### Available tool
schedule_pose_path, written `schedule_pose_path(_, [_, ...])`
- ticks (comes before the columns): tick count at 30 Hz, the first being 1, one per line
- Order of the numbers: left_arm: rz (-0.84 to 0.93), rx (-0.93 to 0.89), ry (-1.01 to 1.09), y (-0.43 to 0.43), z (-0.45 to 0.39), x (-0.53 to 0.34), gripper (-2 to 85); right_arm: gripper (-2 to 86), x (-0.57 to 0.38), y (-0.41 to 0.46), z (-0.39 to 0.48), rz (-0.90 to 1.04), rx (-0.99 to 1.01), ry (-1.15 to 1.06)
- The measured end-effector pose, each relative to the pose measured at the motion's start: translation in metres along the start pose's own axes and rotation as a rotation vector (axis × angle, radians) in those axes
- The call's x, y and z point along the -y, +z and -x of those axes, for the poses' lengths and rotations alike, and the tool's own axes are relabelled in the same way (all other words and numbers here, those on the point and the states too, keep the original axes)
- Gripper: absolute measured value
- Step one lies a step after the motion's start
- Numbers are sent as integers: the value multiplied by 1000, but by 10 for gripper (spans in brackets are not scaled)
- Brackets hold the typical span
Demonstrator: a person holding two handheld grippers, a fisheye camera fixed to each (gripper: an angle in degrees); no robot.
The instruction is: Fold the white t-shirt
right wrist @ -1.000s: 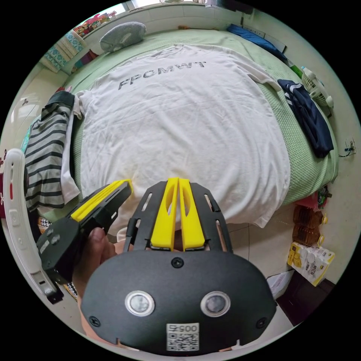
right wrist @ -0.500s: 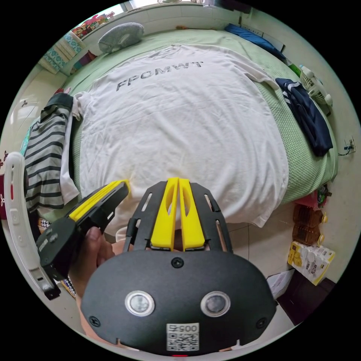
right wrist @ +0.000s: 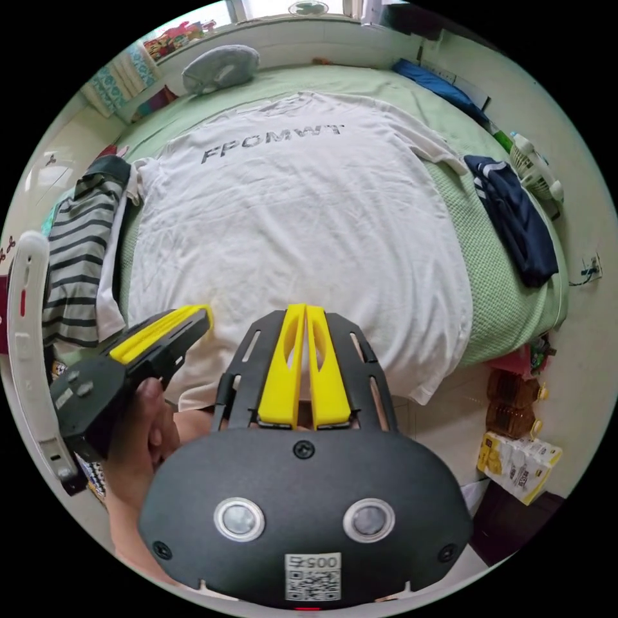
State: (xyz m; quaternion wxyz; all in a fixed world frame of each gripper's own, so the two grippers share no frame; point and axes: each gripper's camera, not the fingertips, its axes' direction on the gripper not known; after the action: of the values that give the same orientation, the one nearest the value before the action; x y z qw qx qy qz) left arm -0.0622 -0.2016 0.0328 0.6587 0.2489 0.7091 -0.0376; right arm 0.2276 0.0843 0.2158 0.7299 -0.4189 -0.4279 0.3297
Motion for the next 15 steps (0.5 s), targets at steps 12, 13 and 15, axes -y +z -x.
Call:
schedule_pose_path(12, [-72, -19, 112, -13, -23, 1, -1, 74, -6, -34, -7, -153, -101, 21])
schedule_pose_path(13, [-80, -17, 110, -16, -23, 2, -1, 75, -4, -37, -9, -154, -89, 26])
schedule_pose_path(15, [-119, -39, 118, -21, -19, 2, -1, 75, -4, -41, -14, -158, -68, 37])
